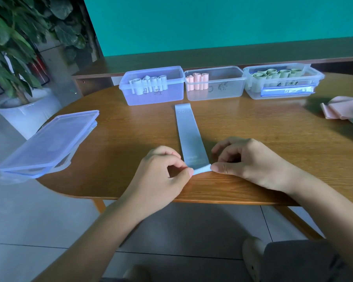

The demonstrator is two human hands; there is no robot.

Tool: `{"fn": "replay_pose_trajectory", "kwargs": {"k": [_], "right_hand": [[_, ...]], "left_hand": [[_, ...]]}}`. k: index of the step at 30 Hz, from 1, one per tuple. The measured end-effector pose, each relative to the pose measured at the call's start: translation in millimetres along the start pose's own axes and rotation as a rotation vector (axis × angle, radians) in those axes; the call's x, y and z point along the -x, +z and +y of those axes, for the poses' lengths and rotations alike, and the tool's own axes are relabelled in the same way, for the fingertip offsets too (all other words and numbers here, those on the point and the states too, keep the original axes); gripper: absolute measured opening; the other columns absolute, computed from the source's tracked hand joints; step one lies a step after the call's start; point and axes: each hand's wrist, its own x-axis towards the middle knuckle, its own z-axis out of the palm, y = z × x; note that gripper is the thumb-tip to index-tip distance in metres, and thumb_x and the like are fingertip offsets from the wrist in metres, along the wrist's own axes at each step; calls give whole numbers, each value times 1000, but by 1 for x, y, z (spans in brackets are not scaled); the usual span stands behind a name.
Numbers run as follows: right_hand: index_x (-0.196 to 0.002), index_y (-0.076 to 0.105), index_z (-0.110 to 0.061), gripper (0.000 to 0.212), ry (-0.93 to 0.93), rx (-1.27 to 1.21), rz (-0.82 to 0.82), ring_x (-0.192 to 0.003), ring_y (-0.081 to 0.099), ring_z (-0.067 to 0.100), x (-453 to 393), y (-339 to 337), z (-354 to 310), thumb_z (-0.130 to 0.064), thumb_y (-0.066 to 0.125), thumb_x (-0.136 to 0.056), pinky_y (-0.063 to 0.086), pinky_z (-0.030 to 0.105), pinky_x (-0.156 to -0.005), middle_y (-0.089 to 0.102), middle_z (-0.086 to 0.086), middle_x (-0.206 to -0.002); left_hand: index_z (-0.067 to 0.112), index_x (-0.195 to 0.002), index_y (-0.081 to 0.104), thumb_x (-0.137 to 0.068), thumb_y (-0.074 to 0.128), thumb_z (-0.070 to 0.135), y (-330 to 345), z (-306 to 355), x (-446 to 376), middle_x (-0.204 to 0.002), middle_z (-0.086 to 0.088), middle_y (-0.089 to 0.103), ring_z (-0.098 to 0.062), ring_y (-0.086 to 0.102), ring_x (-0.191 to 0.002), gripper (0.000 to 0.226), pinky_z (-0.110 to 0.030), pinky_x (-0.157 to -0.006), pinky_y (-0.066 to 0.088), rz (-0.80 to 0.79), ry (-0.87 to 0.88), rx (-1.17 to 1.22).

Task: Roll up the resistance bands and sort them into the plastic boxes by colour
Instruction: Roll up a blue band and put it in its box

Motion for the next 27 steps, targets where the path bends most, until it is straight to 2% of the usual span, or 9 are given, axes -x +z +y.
{"fn": "replay_pose_trajectory", "kwargs": {"k": [4,6,9,14,21,24,27], "right_hand": [[-72,72,-28,15,29,-9,-49,-91,59,-7,-1,-4,-4,-37,82,-80,40,6,-71,61,-25,-111],[-83,72,-30,16,11,-66,-80,-94,60,-2,1,-8,-5,-37,85,-76,43,8,-77,64,-21,-108],[-96,71,-37,29,-59,-106,-134,-103,60,4,5,-7,-8,-49,81,-72,45,17,-88,65,-17,-106],[-89,75,-34,10,-190,18,-44,-105,63,6,6,5,-9,-37,81,-82,49,26,-91,68,-17,-104],[-86,75,-31,8,-217,-11,-33,-99,66,11,7,5,-7,-33,82,-82,51,28,-87,70,-14,-98],[-86,76,-28,8,-230,-1,-28,-98,66,11,7,5,-7,-34,81,-83,51,26,-85,70,-13,-97],[-83,77,-28,13,-203,-11,0,-100,64,6,7,6,-8,-40,78,-81,47,17,-84,68,-16,-103]], "left_hand": [[28,-92,78,-84,72,43,-3,-1,-6,-106,21,58,3,55,-105,18,-10,-78,41,-58,-22,35],[29,-91,78,-82,72,45,-4,-3,-7,-106,21,58,3,55,-106,19,-10,-79,41,-70,-24,40],[31,-89,78,-81,72,46,-5,-4,-6,-106,22,59,2,56,-105,19,-12,-79,43,-73,-18,59],[31,-86,78,-80,76,44,-7,-2,-1,-101,22,61,1,59,-102,14,-7,-75,43,-39,32,40],[30,-88,77,-80,79,39,-6,1,2,-94,20,66,-3,62,-97,12,-9,-74,45,-53,133,47],[28,-89,79,-83,76,40,-3,1,2,-94,21,66,-3,61,-97,14,-11,-74,47,-54,132,22],[29,-88,78,-84,73,42,-2,1,1,-96,21,62,-2,58,-99,15,-8,-75,42,-33,106,9]]}}
